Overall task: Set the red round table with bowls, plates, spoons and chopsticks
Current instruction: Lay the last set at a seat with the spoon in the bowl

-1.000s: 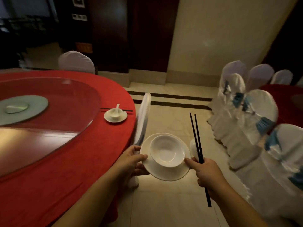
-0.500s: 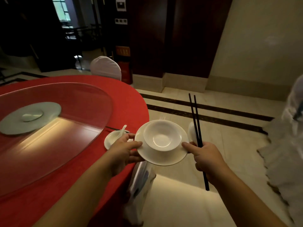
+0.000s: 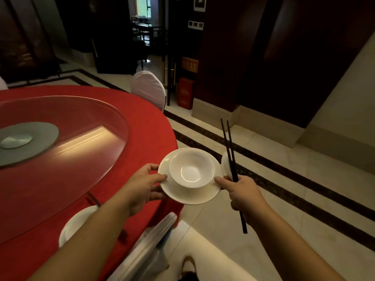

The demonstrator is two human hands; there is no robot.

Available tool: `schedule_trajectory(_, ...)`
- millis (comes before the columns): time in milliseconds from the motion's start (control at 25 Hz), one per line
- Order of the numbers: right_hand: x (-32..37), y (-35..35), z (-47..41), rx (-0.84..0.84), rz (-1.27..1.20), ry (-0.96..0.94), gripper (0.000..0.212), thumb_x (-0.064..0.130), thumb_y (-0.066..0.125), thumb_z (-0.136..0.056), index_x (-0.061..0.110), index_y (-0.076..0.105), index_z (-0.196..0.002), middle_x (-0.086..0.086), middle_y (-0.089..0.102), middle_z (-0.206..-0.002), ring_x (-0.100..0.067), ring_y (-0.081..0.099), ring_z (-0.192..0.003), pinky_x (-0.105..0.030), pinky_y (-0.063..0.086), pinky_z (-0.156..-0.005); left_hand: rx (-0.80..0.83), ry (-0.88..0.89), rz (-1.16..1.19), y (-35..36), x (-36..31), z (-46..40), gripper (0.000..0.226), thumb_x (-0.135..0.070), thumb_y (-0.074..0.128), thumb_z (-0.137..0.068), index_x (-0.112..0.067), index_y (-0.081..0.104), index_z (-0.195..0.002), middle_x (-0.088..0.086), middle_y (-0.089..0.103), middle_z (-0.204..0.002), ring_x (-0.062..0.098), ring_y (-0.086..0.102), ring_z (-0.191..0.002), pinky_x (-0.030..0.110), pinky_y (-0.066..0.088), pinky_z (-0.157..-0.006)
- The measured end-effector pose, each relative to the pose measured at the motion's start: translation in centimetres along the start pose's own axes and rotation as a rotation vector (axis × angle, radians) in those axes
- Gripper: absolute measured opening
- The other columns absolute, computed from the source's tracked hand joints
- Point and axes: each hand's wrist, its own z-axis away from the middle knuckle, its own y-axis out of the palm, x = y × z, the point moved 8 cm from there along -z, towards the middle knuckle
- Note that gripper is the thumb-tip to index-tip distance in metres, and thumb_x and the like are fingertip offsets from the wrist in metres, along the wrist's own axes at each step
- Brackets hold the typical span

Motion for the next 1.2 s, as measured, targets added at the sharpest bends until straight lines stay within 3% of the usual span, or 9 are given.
schedule_trajectory(240,6.0,0.2,-21.7,0.066,0.090,-0.027,0.023,0.033,0.074,-0.088,0.013,0.069,-0.098,-0.002,0.058,-0.069,-0.007,0.044,-0.041,-0.020,0.040,-0.041,-0.056,0.022,0.037,2.4,-3.4,-20.6,0.024,-0.005,0.062,-0.095,-0.014,0.057,-0.117,0.018,0.078,-0.094,0.033,0.076,-0.079,0.041,0.064,-0.062)
schedule_trajectory(520,15.2,3.9,-44.6,0.150,0.179,-0.011,0.026,0.035,0.074,-0.088,0.015,0.068,-0.102,-0.003,0.061,-0.076,-0.010,0.048,-0.049,-0.020,0.041,-0.040,-0.221,0.002,0.116,2.0,-10.2,-38.9,0.023,-0.002,0.060,-0.096,-0.014,0.056,-0.115,0.014,0.075,-0.092,0.023,0.075,-0.070,0.035,0.060,-0.055)
schedule_trajectory(640,18.2,7.7,-54.7,0.247,0.221,-0.057,0.024,0.033,0.076,-0.086,0.014,0.069,-0.098,-0.004,0.066,-0.080,-0.008,0.051,-0.051,-0.020,0.042,-0.044,-0.327,0.005,0.136,0.1,-12.2,-46.3,0.023,-0.003,0.060,-0.096,-0.014,0.056,-0.116,0.016,0.075,-0.100,0.024,0.076,-0.074,0.035,0.060,-0.054)
schedule_trajectory(760,21.5,12.4,-64.6,0.382,0.257,-0.151,0.020,0.031,0.078,-0.083,0.012,0.072,-0.084,0.001,0.063,-0.064,-0.003,0.052,-0.043,-0.019,0.041,-0.044,-0.450,0.013,0.173,-2.0,-13.5,-53.7,0.023,-0.002,0.059,-0.096,-0.014,0.055,-0.116,0.015,0.078,-0.096,0.027,0.077,-0.076,0.035,0.060,-0.054)
schedule_trajectory(1000,31.2,23.0,-83.1,0.639,0.388,-0.308,0.014,0.031,0.080,-0.081,0.021,0.071,-0.084,0.002,0.074,-0.074,-0.012,0.070,-0.069,-0.023,0.051,-0.056,-0.712,0.044,0.300,-5.0,-18.3,-67.1,0.024,-0.003,0.058,-0.098,-0.010,0.053,-0.120,0.020,0.078,-0.098,0.035,0.077,-0.082,0.038,0.061,-0.057)
schedule_trajectory(1120,37.5,29.2,-89.2,0.788,0.481,-0.389,0.015,0.029,0.078,-0.082,0.015,0.074,-0.084,0.001,0.077,-0.077,-0.018,0.073,-0.078,-0.024,0.055,-0.060,-0.858,0.068,0.376,-7.1,-21.7,-71.9,0.024,-0.002,0.057,-0.098,-0.008,0.052,-0.121,0.023,0.074,-0.105,0.033,0.077,-0.081,0.038,0.061,-0.057)
schedule_trajectory(1200,40.8,33.5,-92.0,0.888,0.541,-0.426,0.019,0.031,0.074,-0.086,0.011,0.075,-0.086,0.001,0.076,-0.073,-0.017,0.073,-0.072,-0.025,0.054,-0.058,-0.951,0.089,0.412,-9.0,-23.7,-74.4,0.025,0.000,0.057,-0.097,-0.008,0.052,-0.120,0.024,0.072,-0.106,0.032,0.077,-0.079,0.039,0.062,-0.057)
